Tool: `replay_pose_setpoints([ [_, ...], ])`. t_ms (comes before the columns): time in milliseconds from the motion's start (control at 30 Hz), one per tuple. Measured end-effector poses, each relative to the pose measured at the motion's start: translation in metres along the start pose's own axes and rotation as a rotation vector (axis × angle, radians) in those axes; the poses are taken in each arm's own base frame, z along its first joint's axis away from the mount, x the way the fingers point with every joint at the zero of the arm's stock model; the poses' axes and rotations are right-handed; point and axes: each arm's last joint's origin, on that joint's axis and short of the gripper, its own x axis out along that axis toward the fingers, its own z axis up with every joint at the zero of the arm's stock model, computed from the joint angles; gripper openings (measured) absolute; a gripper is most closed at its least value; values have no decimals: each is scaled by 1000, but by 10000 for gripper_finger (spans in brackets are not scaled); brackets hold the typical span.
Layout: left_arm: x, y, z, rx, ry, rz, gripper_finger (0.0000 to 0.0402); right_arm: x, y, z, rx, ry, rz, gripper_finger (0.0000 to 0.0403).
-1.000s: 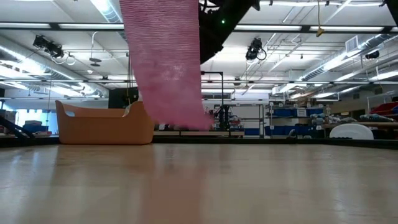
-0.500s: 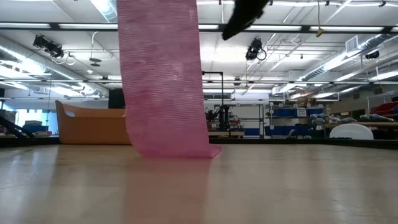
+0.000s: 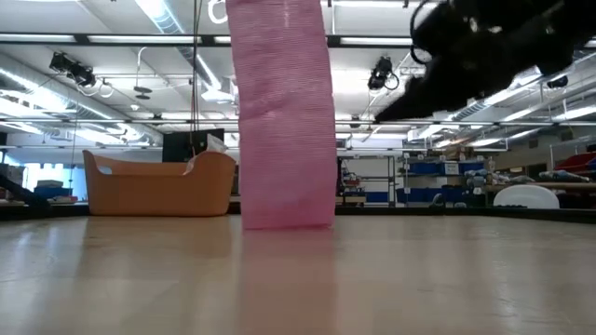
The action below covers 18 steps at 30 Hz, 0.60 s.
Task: Roll bandage
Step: Roll the pink bandage
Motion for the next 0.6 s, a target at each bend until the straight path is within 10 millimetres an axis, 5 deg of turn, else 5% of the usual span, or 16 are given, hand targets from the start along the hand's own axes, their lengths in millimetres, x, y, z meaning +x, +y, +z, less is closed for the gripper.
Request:
replay_pose_setpoints([
  [267,8,15,9,35,-15,46,18,31,0,-22,35,-16,41,204],
  [600,20,13,30,149,7,52,18,74,-27,-40,144,-122,157,240],
])
